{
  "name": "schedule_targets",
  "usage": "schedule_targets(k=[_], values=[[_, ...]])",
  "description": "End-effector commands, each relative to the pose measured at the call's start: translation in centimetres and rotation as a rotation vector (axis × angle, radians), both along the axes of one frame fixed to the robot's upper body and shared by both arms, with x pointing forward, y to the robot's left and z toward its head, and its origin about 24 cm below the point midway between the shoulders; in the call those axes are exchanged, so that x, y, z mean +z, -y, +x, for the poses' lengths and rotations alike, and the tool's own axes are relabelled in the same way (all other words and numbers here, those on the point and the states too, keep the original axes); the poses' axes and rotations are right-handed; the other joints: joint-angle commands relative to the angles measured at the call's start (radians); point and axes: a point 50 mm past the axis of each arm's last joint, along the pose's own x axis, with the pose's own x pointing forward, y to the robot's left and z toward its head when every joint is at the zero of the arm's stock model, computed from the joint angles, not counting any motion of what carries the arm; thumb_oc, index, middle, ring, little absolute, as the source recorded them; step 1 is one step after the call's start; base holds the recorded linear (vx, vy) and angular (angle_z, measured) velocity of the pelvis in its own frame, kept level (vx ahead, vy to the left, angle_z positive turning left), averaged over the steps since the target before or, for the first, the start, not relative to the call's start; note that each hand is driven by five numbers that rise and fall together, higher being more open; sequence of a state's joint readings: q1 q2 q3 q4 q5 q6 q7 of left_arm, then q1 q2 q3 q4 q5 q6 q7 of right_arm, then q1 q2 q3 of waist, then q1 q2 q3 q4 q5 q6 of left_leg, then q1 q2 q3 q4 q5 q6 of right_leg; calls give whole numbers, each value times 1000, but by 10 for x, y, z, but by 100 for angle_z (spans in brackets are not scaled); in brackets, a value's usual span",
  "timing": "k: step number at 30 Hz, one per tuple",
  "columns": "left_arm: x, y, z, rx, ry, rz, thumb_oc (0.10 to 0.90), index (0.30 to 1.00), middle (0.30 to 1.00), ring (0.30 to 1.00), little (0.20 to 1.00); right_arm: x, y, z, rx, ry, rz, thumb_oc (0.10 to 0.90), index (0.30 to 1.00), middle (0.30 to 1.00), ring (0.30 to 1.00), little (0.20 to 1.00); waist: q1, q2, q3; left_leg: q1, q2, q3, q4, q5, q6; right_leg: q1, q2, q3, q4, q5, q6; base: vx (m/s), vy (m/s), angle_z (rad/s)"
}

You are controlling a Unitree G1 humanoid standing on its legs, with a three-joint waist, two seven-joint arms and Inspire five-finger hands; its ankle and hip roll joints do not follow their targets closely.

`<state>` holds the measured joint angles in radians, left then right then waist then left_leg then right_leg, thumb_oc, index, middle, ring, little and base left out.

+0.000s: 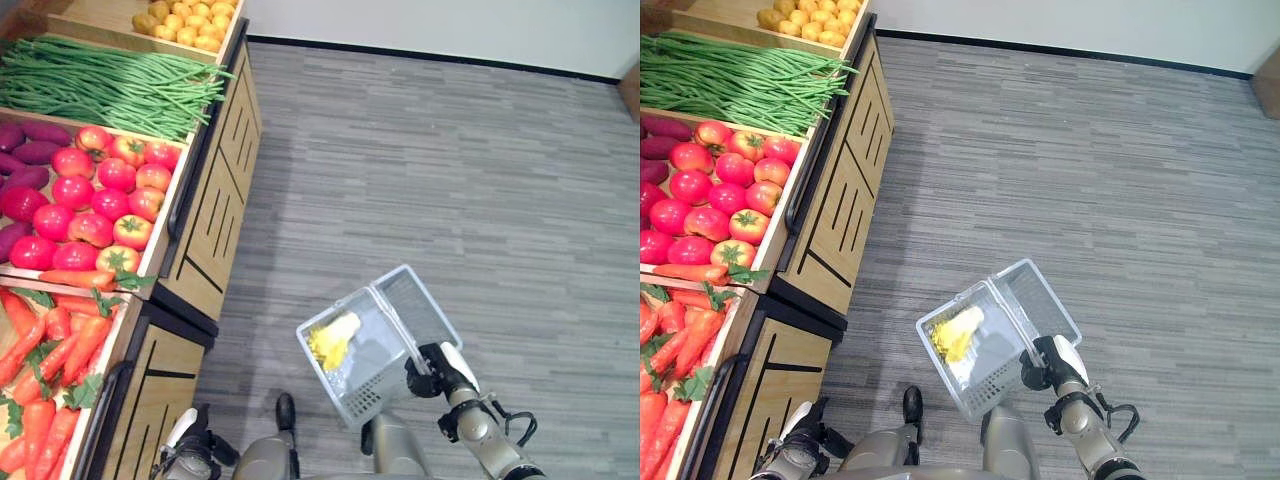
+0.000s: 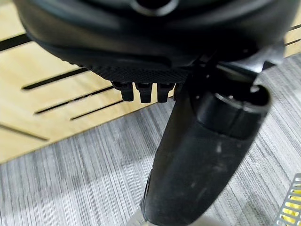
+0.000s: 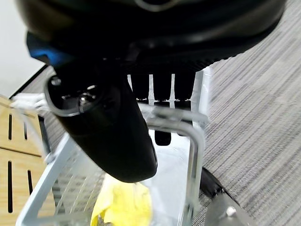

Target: Get the vegetables into the basket

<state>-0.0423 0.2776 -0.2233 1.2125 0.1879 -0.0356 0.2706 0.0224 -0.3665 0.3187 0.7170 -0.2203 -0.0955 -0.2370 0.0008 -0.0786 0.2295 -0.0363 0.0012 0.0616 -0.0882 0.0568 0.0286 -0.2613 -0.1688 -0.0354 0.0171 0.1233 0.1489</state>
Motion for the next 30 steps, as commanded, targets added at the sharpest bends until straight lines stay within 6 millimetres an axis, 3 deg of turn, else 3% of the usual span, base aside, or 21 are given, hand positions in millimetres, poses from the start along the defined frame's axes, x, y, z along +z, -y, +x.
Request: schedule_targets(k=[1,4,7,12,14,18,19,20,22,24,27,30], values=[[4,-11,0,3,16,37,900,1000,1000,1000,1000,35,32,23,-41,187,-74,400,300,300,300,300,-11,-2,-18,54,33,-1,109,-107,-58,21,28,-22,44,33,15,136,-152,38],[4,-11,-1,22,21,28,900,1000,1000,1000,1000,37,36,21,-44,189,-79,400,300,300,300,300,-9,5,-26,51,52,-16,130,-101,-73,39,39,-48,49,17,3,139,-177,12],[4,-12,-2,90,37,17,900,1000,1000,1000,1000,39,42,19,-60,197,-86,400,300,300,300,300,-8,18,-35,51,88,-34,157,-60,-104,63,62,-93,72,-28,-24,196,-245,25],[3,-7,0,85,39,-8,900,1000,1000,1000,1000,40,51,15,-55,186,-112,400,300,300,300,300,-10,20,-30,5,98,-15,285,-26,-127,94,70,-130,68,-56,-48,102,-149,37],[2,-3,1,107,58,-42,900,1000,1000,1000,1000,37,57,10,-72,160,-138,400,300,300,300,300,-4,26,-20,-34,111,24,301,-2,-123,124,70,-156,74,-85,-60,112,-117,35],[1,0,1,117,56,-47,900,1000,1000,1000,1000,36,64,3,-113,151,-149,400,300,300,300,300,-3,26,-17,-82,141,89,207,2,-115,149,44,-196,72,-107,-49,74,22,48],[1,1,1,107,47,-41,900,1000,1000,1000,1000,33,67,-3,-133,139,-158,400,300,300,300,300,-7,39,-17,-118,186,158,147,61,-128,168,33,-224,73,-122,-45,76,54,69],[1,1,1,107,47,-41,900,1000,1000,1000,1000,33,67,-3,-133,139,-158,400,300,300,300,300,-8,39,-18,-116,185,157,141,66,-129,168,33,-225,72,-122,-45,124,95,63],[1,0,2,81,36,-26,900,1000,1000,1000,1000,31,69,-9,-147,128,-163,400,300,300,300,300,-18,51,-21,-134,244,262,68,147,-168,212,22,-259,67,-143,-30,203,123,56],[1,-2,-1,79,25,-16,900,1000,1000,1000,1000,31,70,-11,-141,124,-166,400,300,300,300,300,-18,51,-22,-127,249,279,57,163,-175,224,17,-267,66,-146,-25,150,141,43],[-1,-3,-7,84,4,-15,900,1000,1000,1000,1000,25,67,-14,-137,90,-165,400,300,300,300,300,-7,52,-33,-120,230,271,89,130,-150,247,2,-264,70,-143,-18,148,203,-6],[1,-11,-9,73,-5,8,900,1000,1000,1000,1000,21,63,-15,-145,70,-149,400,300,300,300,300,3,24,-47,-115,194,290,126,79,-120,270,-46,-242,77,-130,4,184,247,-15]])
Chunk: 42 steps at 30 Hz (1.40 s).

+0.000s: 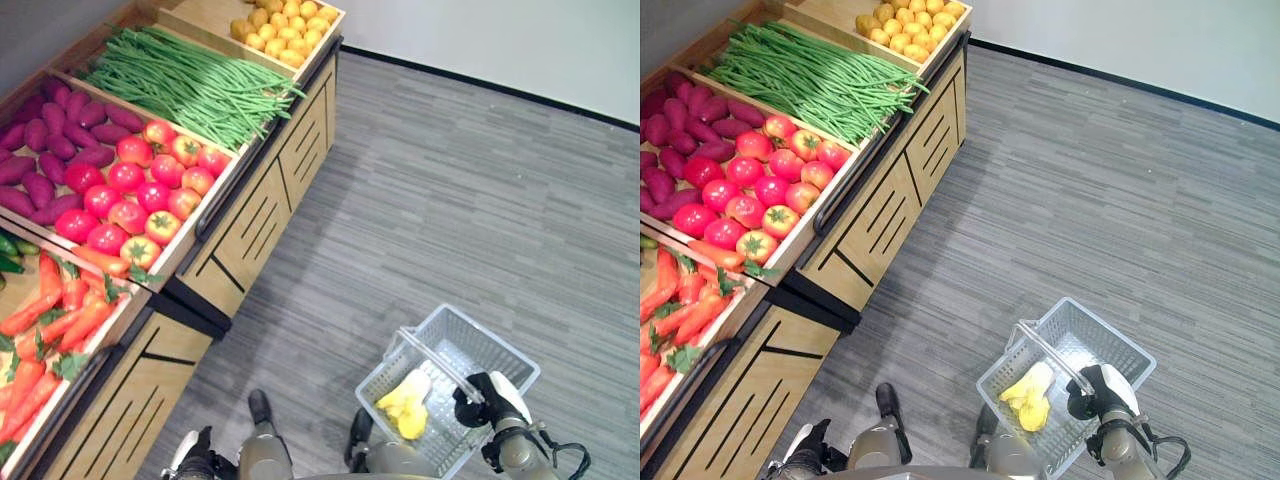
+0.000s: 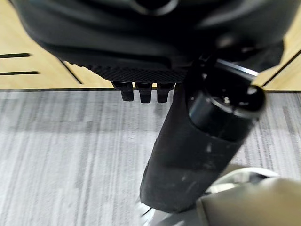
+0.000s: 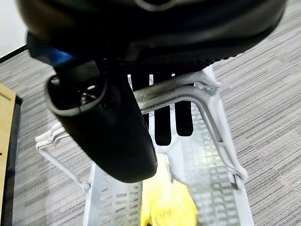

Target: Get the vegetables into the basket

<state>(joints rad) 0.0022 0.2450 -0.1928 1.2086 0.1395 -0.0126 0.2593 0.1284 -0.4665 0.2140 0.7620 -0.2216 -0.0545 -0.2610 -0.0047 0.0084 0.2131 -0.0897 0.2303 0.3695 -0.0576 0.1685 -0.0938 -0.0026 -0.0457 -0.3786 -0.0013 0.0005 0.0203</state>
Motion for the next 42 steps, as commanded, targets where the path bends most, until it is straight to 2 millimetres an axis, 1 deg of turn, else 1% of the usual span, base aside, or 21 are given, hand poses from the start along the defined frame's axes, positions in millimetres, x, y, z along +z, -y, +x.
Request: schedule_targets(k=[1,4,5,9,11,13,14,15,18,19,21,23,25,26,29,30,34,35,37,40,42], values=[[9,-19,11,-15,41,63,900,1000,1000,1000,1000,25,0,29,34,185,-11,400,300,300,300,300,9,-64,-30,-62,-35,-17,96,-34,3,11,-169,102,95,-7,133,126,219,14],[12,-23,17,-20,61,77,900,1000,1000,1000,1000,23,-7,33,45,184,2,400,300,300,300,300,18,-87,-35,-69,-66,-14,111,-64,23,9,-197,116,95,29,152,80,189,18],[14,-26,19,-6,72,81,900,1000,1000,1000,1000,23,-12,38,56,187,12,400,300,300,300,300,25,-102,-38,-70,-89,-14,116,-85,37,5,-217,123,98,68,169,74,191,5],[16,-30,22,4,85,88,900,1000,1000,1000,1000,22,-16,42,63,192,18,400,300,300,300,300,31,-108,-39,-64,-107,-17,112,-99,53,-11,-232,133,135,84,173,55,149,-2],[18,-33,24,-1,91,99,900,1000,1000,1000,1000,19,-20,45,73,179,22,400,300,300,300,300,40,-108,-28,-42,-132,-32,100,-118,82,-65,-241,167,274,113,175,72,172,2],[19,-33,26,-2,99,94,900,1000,1000,1000,1000,20,-22,47,78,182,31,400,300,300,300,300,30,-102,-19,-15,-148,-60,82,-126,94,-108,-203,240,339,128,166,130,107,15],[19,-32,26,6,105,83,900,1000,1000,1000,1000,21,-21,48,77,184,28,400,300,300,300,300,16,-90,-11,8,-153,-88,59,-123,93,-161,-152,301,334,108,148,173,49,46],[18,-31,26,11,105,78,900,1000,1000,1000,1000,21,-20,48,70,186,29,400,300,300,300,300,11,-84,-12,14,-152,-102,51,-120,88,-177,-141,316,300,98,142,135,19,60],[17,-30,26,16,104,73,900,1000,1000,1000,1000,18,-19,48,55,173,27,400,300,300,300,300,0,-83,-8,31,-153,-132,34,-123,80,-200,-133,348,234,94,144,143,-83,68],[19,-29,30,24,125,64,900,1000,1000,1000,1000,17,-16,46,42,164,21,400,300,300,300,300,-13,-84,-2,49,-156,-179,31,-132,69,-229,-121,409,154,106,155,239,-193,70],[19,-29,31,33,128,57,900,1000,1000,1000,1000,13,-13,43,26,139,16,400,300,300,300,300,-27,-88,2,63,-156,-224,38,-147,59,-253,-123,463,93,132,166,239,-213,86],[18,-28,32,30,128,53,900,1000,1000,1000,1000,11,-12,41,14,128,15,400,300,300,300,300,-35,-86,4,70,-155,-251,42,-157,55,-256,-126,475,72,139,170,143,-135,68],[18,-28,31,19,116,59,900,1000,1000,1000,1000,5,-7,32,-4,80,10,400,300,300,300,300,-43,-90,-1,80,-156,-305,52,-172,48,-256,-121,529,63,147,181,215,-269,117],[16,-27,28,22,107,50,900,1000,1000,1000,1000,-2,-6,23,-12,30,7,400,300,300,300,300,-37,-95,-10,88,-145,-344,70,-177,41,-228,-115,504,88,115,173,245,-377,171],[15,-27,24,27,93,41,900,1000,1000,1000,1000,-9,1,11,-30,-37,-6,400,300,300,300,300,-39,-92,-21,84,-124,-375,68,-170,29,-207,-95,484,78,110,156,144,-324,116],[15,-29,22,51,93,32,900,1000,1000,1000,1000,-13,7,4,-49,-77,-21,400,300,300,300,300,-29,-84,-25,71,-100,-404,66,-151,13,-191,-69,455,76,93,136,70,-238,36],[16,-29,26,43,108,26,900,1000,1000,1000,1000,-15,21,-8,-109,-118,-45,400,300,300,300,300,-25,-65,-22,41,-66,-437,59,-110,-7,-181,-49,396,87,64,112,53,-265,45],[16,-28,28,36,111,26,900,1000,1000,1000,1000,-14,25,-10,-127,-122,-51,400,300,300,300,300,-27,-62,-21,31,-59,-428,59,-98,-10,-178,-50,378,87,61,108,3,-156,51],[19,-27,35,23,128,26,900,1000,1000,1000,1000,-14,33,-18,-167,-142,-67,400,300,300,300,300,-42,-56,-14,12,-38,-334,74,-79,-11,-163,-65,330,87,52,100,-23,-120,79],[20,-23,44,11,140,22,900,1000,1000,1000,1000,-18,39,-34,-244,-179,-64,400,300,300,300,300,-85,-50,-20,35,12,-59,146,-86,-22,-140,-83,252,67,51,86,-39,-105,88],[20,-19,47,-2,144,17,900,1000,1000,1000,1000,-21,39,-42,-264,-208,-62,400,300,300,300,300,-90,-46,-22,48,16,-26,174,-96,-24,-131,-86,225,59,51,84,-22,-45,80]])
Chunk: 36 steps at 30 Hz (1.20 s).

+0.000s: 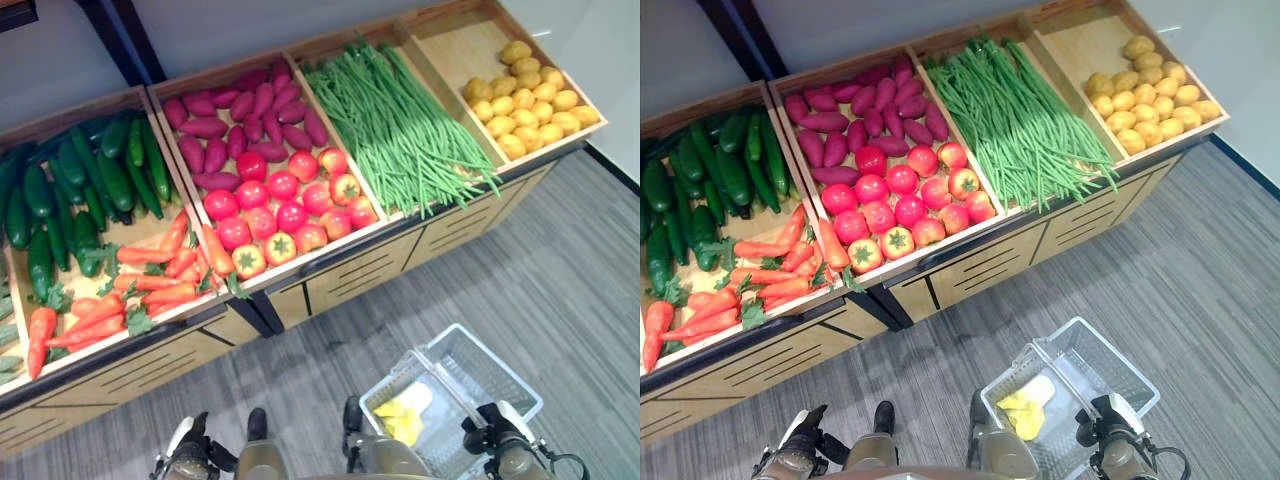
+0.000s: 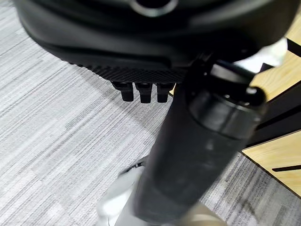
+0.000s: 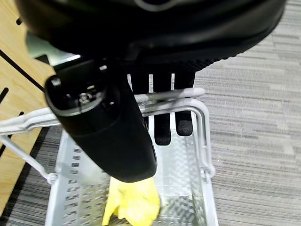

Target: Get the vegetables into the basket

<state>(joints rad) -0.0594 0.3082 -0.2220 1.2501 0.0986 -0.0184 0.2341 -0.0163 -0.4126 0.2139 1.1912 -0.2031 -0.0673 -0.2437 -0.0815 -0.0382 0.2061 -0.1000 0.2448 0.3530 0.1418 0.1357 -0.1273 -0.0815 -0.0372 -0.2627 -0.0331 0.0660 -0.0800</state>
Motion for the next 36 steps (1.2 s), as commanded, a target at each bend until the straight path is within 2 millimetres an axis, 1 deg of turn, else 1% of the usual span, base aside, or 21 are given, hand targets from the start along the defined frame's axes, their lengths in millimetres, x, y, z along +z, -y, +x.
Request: schedule_targets(k=[1,6,12,14,16,17,18,21,22,24,25,26,27,28,29,30,31,32,33,35,36], values=[[9,5,29,-10,119,-24,900,1000,1000,1000,1000,4,24,-24,-140,-6,-55,400,300,300,300,300,-13,9,-25,65,-12,-17,-52,-71,5,-39,-97,88,84,-18,193,-9,-16,66],[6,7,22,24,103,-17,900,1000,1000,1000,1000,-2,18,-35,-167,-50,-38,400,300,300,300,300,-7,17,-43,98,-35,-32,-153,-60,13,-36,-106,76,92,-6,210,26,93,45],[1,3,6,184,77,-21,900,1000,1000,1000,1000,-11,3,-42,-162,-90,1,400,300,300,300,300,7,1,-64,126,-69,-34,-221,-57,27,-29,-139,68,73,24,233,0,149,7],[2,-11,-5,408,109,-16,900,1000,1000,1000,1000,-14,-2,-46,-164,-112,12,400,300,300,300,300,16,-7,-70,137,-84,-36,-229,-64,31,-17,-152,67,54,43,244,-7,119,3],[13,-35,-6,772,262,24,900,1000,1000,1000,1000,-16,-7,-46,-162,-119,14,400,300,300,300,300,28,-16,-79,138,-91,-42,-229,-70,32,-10,-161,62,37,55,251,-1,67,5],[13,-35,-6,773,263,25,900,1000,1000,1000,1000,-16,-8,-46,-161,-118,15,400,300,300,300,300,27,-17,-80,135,-92,-42,-229,-68,32,-12,-162,62,35,57,250,1,36,6],[19,-48,-8,888,311,77,900,1000,1000,1000,1000,-17,-11,-44,-152,-114,16,400,300,300,300,300,29,-21,-85,137,-94,-40,-229,-71,31,-10,-164,61,31,60,253,2,26,7],[32,-83,-39,1239,342,220,900,1000,1000,1000,1000,-18,-14,-44,-130,-112,17,400,300,300,300,300,28,-31,-99,148,-99,-28,-229,-80,26,0,-170,70,13,73,264,19,51,2],[36,-95,-66,1336,286,285,900,1000,1000,1000,1000,-17,-12,-45,-118,-122,10,400,300,300,300,300,28,-29,-107,157,-98,-21,-229,-87,22,8,-172,69,6,73,268,15,43,-7],[43,-106,-68,1338,306,327,900,1000,1000,1000,1000,-17,-12,-46,-106,-124,8,400,300,300,300,300,27,-30,-113,154,-98,-18,-229,-82,20,6,-172,70,2,78,266,2,19,-10],[59,-126,-66,1310,353,416,900,1000,1000,1000,1000,-17,-12,-46,-90,-121,6,400,300,300,300,300,30,-28,-117,156,-97,-18,-229,-81,16,12,-172,67,-4,80,267,-2,4,-4],[59,-126,-66,1310,353,416,900,1000,1000,1000,1000,-17,-12,-46,-90,-121,7,400,300,300,300,300,30,-28,-119,155,-97,-18,-229,-80,16,11,-172,66,-4,81,267,7,0,4],[92,-151,-30,1176,555,530,900,1000,1000,1000,1000,-18,-14,-48,-78,-113,6,400,300,300,300,300,32,-26,-118,159,-94,-24,-229,-81,11,24,-170,59,-10,77,270,8,-14,4],[108,-157,-13,1107,657,574,900,1000,1000,1000,1000,-19,-16,-49,-83,-106,11,400,300,300,300,300,35,-27,-119,157,-93,-28,-229,-79,9,26,-168,55,-14,78,272,-2,-17,8],[108,-156,-13,1108,656,575,900,1000,1000,1000,1000,-19,-16,-49,-82,-106,11,400,300,300,300,300,35,-28,-122,152,-93,-27,-229,-75,10,22,-169,55,-15,81,270,-9,-36,12],[156,-160,28,868,909,701,900,1000,1000,1000,1000,-20,-18,-53,-102,-97,18,400,300,300,300,300,46,-31,-119,154,-91,-37,-229,-76,6,32,-167,43,-18,77,273,-22,-52,10],[183,-157,43,761,1033,784,900,1000,1000,1000,1000,-20,-19,-56,-122,-93,25,400,300,300,300,300,52,-35,-121,148,-90,-43,-229,-71,4,32,-168,36,-22,79,273,-19,-63,5],[194,-155,50,686,1068,818,900,1000,1000,1000,1000,-20,-18,-57,-141,-90,27,400,300,300,300,300,57,-38,-121,144,-89,-47,-229,-70,3,33,-168,32,-24,79,274,-16,-64,24],[219,-145,65,465,1112,925,900,1000,1000,1000,1000,-20,-14,-62,-174,-96,27,400,300,300,300,300,60,-39,-120,144,-85,-56,-229,-72,0,44,-166,20,-29,76,278,-22,-49,29],[219,-145,68,396,1065,979,900,1000,1000,1000,1000,-19,-14,-61,-176,-93,26,400,300,300,300,300,58,-41,-122,138,-84,-56,-229,-66,1,40,-166,18,-30,80,277,-17,-24,17],[234,-136,86,110,1039,1096,900,1000,1000,1000,1000,-18,-10,-59,-173,-89,21,400,300,300,300,300,52,-36,-121,144,-83,-56,-229,-70,-2,48,-165,18,-33,79,281,0,0,0]])
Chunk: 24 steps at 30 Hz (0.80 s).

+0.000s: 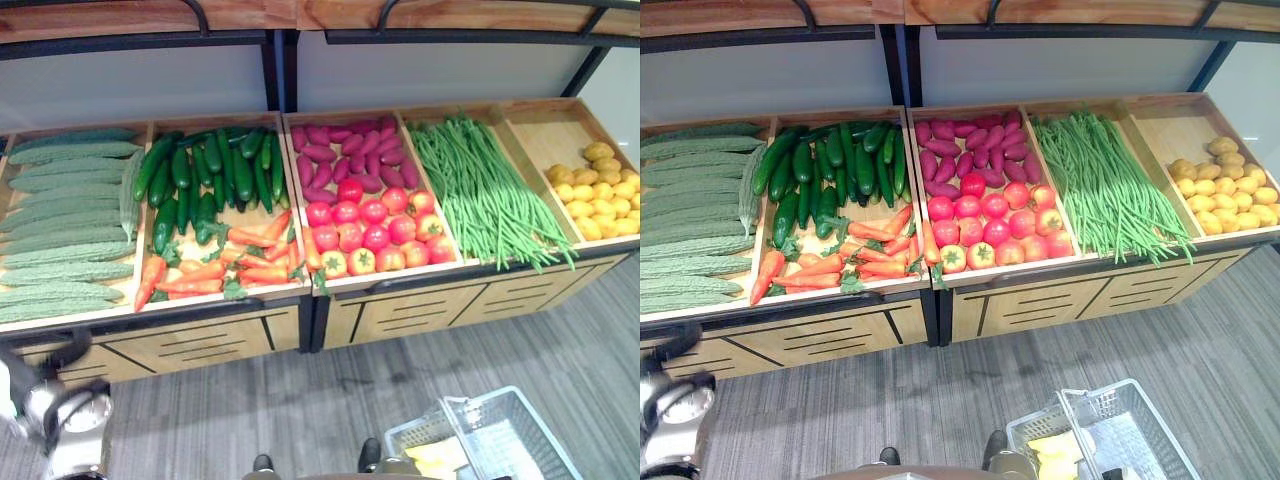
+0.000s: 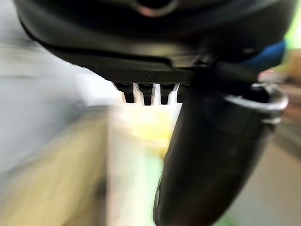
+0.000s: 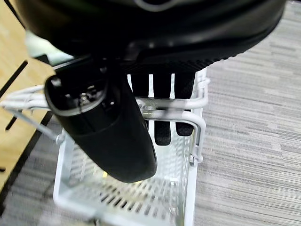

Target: Get the vegetables into the basket

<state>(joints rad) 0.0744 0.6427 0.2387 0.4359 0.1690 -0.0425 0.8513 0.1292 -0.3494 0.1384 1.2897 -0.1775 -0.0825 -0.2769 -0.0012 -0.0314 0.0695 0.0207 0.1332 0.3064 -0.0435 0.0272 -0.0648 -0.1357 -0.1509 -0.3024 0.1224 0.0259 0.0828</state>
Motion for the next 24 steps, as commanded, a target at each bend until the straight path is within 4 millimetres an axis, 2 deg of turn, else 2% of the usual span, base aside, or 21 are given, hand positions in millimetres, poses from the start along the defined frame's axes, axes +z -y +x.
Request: schedule_targets(k=[1,2,6,8,9,10,11,12,19,24], values=[[31,-14,16,2,-106,315,900,1000,1000,1000,1000,2,-2,22,-3,76,-9,400,300,300,300,300,-27,-45,16,20,28,-9,-44,42,-64,99,-52,59,-189,123,117,-23,5,-4],[38,-10,25,-76,-170,411,900,1000,1000,1000,1000,3,-1,28,12,92,-14,400,300,300,300,300,-32,-39,11,18,29,-6,-44,42,-65,97,-52,62,-193,125,119,-22,10,-6],[46,5,38,-216,-213,487,900,1000,1000,1000,1000,5,0,33,21,112,-12,400,300,300,300,300,-39,-36,3,23,30,0,-44,38,-65,97,-51,69,-194,128,119,6,13,-6],[51,19,50,-355,-265,521,900,1000,1000,1000,1000,7,3,38,43,127,-14,400,300,300,300,300,-52,-31,0,36,30,8,-44,30,-65,102,-49,77,-195,125,122,15,22,-5],[51,19,50,-355,-265,522,900,1000,1000,1000,1000,7,3,38,42,128,-13,400,300,300,300,300,-51,-33,-1,32,30,9,-44,34,-64,98,-49,78,-196,129,120,14,21,-11],[57,26,57,-441,-301,561,900,1000,1000,1000,1000,8,6,39,48,129,-20,400,300,300,300,300,-60,-28,0,38,30,11,-44,28,-64,101,-49,81,-196,128,122,9,26,-12],[66,26,61,-494,-377,651,900,1000,1000,1000,1000,10,7,41,62,133,-20,400,300,300,300,300,-66,-25,-4,42,29,17,-44,27,-64,100,-50,87,-196,130,125,14,38,-12],[64,29,65,-546,-411,620,900,1000,1000,1000,1000,11,8,43,78,133,-19,400,300,300,300,300,-74,-24,-7,41,27,22,-44,31,-63,95,-51,91,-197,136,124,4,33,-11],[67,32,80,-573,-417,566,900,1000,1000,1000,1000,13,9,51,112,143,-11,400,300,300,300,300,-90,-22,-3,45,21,35,-44,25,-59,84,-58,112,-197,146,129,7,29,-11],[56,31,84,-512,-291,333,900,1000,1000,1000,1000,11,7,50,107,126,-10,400,300,300,300,300,-97,-26,11,45,17,39,-44,22,-54,74,-62,126,-196,151,128,10,29,-5]])
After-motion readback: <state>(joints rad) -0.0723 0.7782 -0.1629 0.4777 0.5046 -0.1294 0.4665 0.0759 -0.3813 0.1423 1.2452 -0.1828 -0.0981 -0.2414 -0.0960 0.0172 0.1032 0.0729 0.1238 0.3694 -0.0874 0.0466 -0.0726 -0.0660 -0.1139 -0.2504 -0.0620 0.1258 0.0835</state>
